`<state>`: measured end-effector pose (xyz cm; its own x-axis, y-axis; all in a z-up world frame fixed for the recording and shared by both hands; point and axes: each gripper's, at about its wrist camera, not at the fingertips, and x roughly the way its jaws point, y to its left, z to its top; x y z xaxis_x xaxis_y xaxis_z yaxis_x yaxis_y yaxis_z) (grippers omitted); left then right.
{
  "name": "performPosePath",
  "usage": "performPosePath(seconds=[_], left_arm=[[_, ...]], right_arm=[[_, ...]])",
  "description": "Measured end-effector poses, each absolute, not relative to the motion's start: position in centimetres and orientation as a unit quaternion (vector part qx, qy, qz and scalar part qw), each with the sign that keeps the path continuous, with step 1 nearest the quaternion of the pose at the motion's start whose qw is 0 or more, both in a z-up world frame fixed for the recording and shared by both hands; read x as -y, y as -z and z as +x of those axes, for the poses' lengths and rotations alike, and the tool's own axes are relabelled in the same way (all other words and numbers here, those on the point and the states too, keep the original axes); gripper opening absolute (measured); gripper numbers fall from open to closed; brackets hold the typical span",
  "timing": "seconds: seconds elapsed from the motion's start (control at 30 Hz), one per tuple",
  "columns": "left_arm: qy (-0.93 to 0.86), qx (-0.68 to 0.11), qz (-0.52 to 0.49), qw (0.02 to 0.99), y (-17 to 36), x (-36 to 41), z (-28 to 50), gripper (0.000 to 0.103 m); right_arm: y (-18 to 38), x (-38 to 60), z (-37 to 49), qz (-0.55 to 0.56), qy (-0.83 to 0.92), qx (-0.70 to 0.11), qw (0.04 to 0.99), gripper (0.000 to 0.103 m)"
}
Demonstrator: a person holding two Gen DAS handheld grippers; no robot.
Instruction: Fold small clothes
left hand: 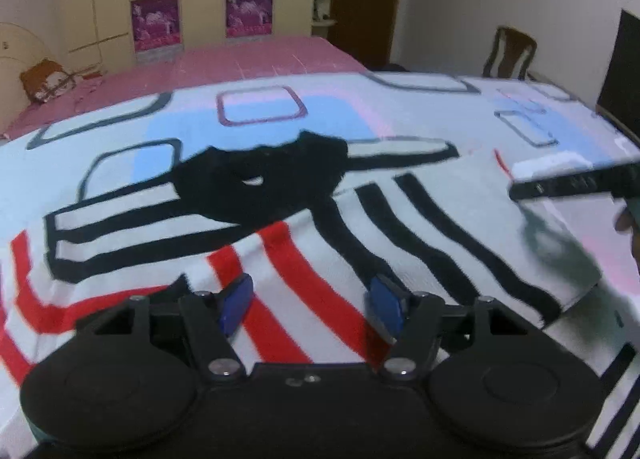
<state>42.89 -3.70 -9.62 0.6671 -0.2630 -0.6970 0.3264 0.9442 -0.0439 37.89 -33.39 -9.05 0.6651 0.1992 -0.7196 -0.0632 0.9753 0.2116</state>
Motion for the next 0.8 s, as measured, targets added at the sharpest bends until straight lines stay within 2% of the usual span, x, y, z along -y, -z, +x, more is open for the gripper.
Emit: performPosePath(seconds=[0.27,0.33,0.4,0.5,0.63,0.77,0.8], left_arm=[[0.155,-0.373,0.032,0.914,10.6,1.2,39.2,0.068],[0.145,-0.365,0.035,0.919,9.7,1.0,39.2,0.066],[0.14,-0.349,0.04,0.926,9.3,0.4,39.2,0.072],[0.138,-0.384,0.025,0.913,10.5,-0.8,40.4,0.075],[0.139,-0.382,0.008,0.914,9.8,-1.4,40.1,0.073],[0.11,-0.369,-0.014,0.923,9.3,-3.1,38.2,0.091],[0.099,-0.367,-0.019,0.925,9.2,-3.8,37.9,0.091]], right_arm=[[9.5,30.8,30.2,0.049,-0.064,-0.412,0.908,0.023],[8.9,30.9,29.8,0.067,-0.051,-0.408,0.909,0.024],[8.2,30.9,29.1,0.087,-0.057,-0.396,0.913,0.024],[9.2,30.4,29.3,0.072,-0.053,-0.413,0.906,0.024],[8.3,30.1,29.8,0.077,-0.035,-0.411,0.908,0.024],[7.4,29.4,29.3,0.086,-0.023,-0.393,0.915,0.024],[7.3,29.0,29.1,0.086,-0.018,-0.391,0.916,0.032]])
